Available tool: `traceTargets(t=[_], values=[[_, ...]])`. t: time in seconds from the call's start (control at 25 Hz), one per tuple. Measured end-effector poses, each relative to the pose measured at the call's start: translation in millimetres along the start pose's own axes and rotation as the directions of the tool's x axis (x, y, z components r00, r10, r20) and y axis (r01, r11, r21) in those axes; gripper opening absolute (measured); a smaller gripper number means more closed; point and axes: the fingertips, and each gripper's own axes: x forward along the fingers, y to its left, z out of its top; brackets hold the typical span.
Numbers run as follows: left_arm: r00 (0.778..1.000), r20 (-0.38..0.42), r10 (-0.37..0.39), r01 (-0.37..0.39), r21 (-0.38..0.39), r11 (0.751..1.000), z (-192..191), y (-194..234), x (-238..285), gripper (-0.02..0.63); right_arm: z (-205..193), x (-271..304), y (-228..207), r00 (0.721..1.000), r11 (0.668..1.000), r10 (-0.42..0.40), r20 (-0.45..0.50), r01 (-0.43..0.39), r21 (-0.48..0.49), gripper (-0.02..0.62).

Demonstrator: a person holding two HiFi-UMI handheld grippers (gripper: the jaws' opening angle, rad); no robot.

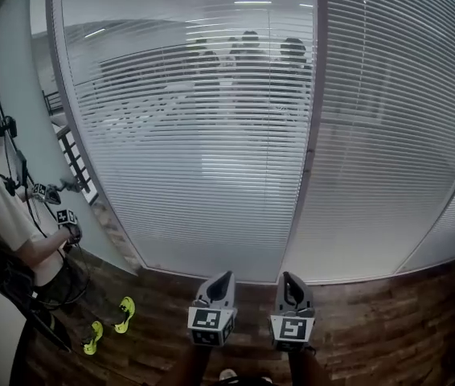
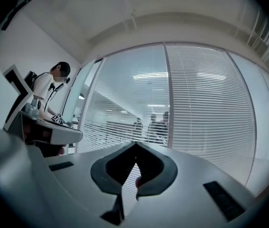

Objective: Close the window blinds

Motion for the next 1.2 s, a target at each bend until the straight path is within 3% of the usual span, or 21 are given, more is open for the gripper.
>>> traceTargets(t=[0.52, 0.8, 1.2], values=[[1.0, -0.014, 0.0, 0.0, 0.007, 1.0, -27.3, 14.8, 5.8, 0.0, -40.1, 10.2, -0.5, 0.998, 0.997, -0.045, -0.048, 0.048, 0.067, 0.0], [0.999, -0.017, -0.031, 0.031, -0.004, 1.0, -12.1, 19.5, 9.1, 0.0, -23.2, 12.9, 4.1, 0.995, 0.996, -0.079, -0.065, 0.082, 0.046, 0.0], [0.998, -0.017, -0.054, 0.054, -0.003, 0.999, -16.7, 31.8, 6.0, 0.0, -33.6, 8.2, 13.3, 0.988, 0.99, -0.115, -0.107, 0.122, 0.064, 0.0]])
